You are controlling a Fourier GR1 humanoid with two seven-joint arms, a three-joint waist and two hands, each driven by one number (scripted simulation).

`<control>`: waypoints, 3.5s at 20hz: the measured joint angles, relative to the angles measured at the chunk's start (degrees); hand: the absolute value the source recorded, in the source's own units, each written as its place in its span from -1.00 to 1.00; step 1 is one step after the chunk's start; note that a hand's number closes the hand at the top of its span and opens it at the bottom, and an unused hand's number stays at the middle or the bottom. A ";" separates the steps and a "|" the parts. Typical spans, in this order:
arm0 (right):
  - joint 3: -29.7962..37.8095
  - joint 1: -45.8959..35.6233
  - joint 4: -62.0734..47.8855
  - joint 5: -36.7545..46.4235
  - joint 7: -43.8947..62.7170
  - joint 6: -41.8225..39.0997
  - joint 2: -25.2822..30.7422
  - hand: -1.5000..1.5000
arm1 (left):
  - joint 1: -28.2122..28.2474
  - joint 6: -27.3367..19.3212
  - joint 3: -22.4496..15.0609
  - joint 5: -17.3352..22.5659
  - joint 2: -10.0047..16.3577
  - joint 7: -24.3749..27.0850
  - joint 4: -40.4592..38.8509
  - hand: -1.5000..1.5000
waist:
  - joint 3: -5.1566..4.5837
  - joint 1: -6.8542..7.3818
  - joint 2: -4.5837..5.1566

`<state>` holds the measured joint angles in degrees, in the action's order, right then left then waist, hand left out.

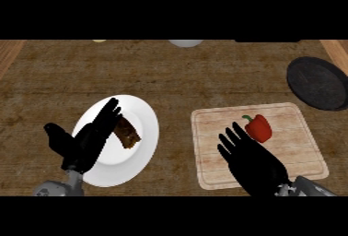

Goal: Pick the bell pepper from the cutting board and place it in the pan

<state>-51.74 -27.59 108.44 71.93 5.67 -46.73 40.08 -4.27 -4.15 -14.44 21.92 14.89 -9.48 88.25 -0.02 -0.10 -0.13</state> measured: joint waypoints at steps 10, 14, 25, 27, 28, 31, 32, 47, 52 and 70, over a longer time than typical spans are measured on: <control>1.84 1.97 -5.39 10.75 -2.36 8.20 0.96 -1.00 | 0.15 0.07 0.48 -2.83 -2.62 -0.38 0.11 0.00 | 0.03 0.24 0.10; 3.97 3.10 -7.92 13.89 -4.49 10.93 0.19 -1.00 | 0.67 0.40 0.82 -3.47 -3.37 -1.49 1.48 0.00 | 0.02 0.27 0.10; 9.88 3.42 -16.53 21.47 -11.61 17.61 -4.16 1.00 | 0.08 2.98 3.46 -4.85 -4.74 -2.05 0.35 0.00 | 0.02 0.30 0.14; 11.15 3.39 -19.36 21.82 -13.59 21.52 -4.27 1.00 | -0.29 2.65 3.37 -5.42 -5.23 -2.75 0.69 0.00 | 0.02 0.34 0.15; 11.00 2.99 -20.68 22.67 -14.19 23.00 -4.90 1.00 | -0.14 2.54 3.33 -5.71 -5.47 -2.70 0.83 0.00 | 0.01 0.39 0.15; 10.74 2.03 -22.40 24.66 -16.65 27.05 -5.23 1.00 | 0.34 2.10 3.12 -6.30 -5.87 -3.59 2.19 0.00 | -0.05 0.48 0.07; 11.04 2.20 -22.91 25.17 -17.36 29.02 -4.99 1.00 | 0.05 2.45 3.31 -6.38 -6.20 -2.87 1.07 0.00 | -0.05 0.42 0.07; 38.14 24.99 -13.65 -1.88 -7.04 33.18 -18.94 1.00 | 2.36 3.57 6.38 -5.01 -4.89 -2.31 1.53 0.00 | -0.31 -2.45 -0.77; 44.86 30.65 -3.16 -7.99 -6.27 38.90 -20.98 1.00 | 3.16 4.08 5.97 -5.44 -5.05 -1.62 1.70 0.00 | -0.07 -2.06 -0.47; 68.36 23.64 -10.28 -38.45 -11.91 38.83 -23.56 1.00 | 0.77 4.85 5.59 -7.32 -6.95 -2.51 0.50 0.00 | 0.05 0.26 0.20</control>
<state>16.61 -3.95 98.16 33.48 -6.24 -7.89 16.51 -3.49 0.70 -8.85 14.60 7.93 -11.99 88.75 0.02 0.16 0.06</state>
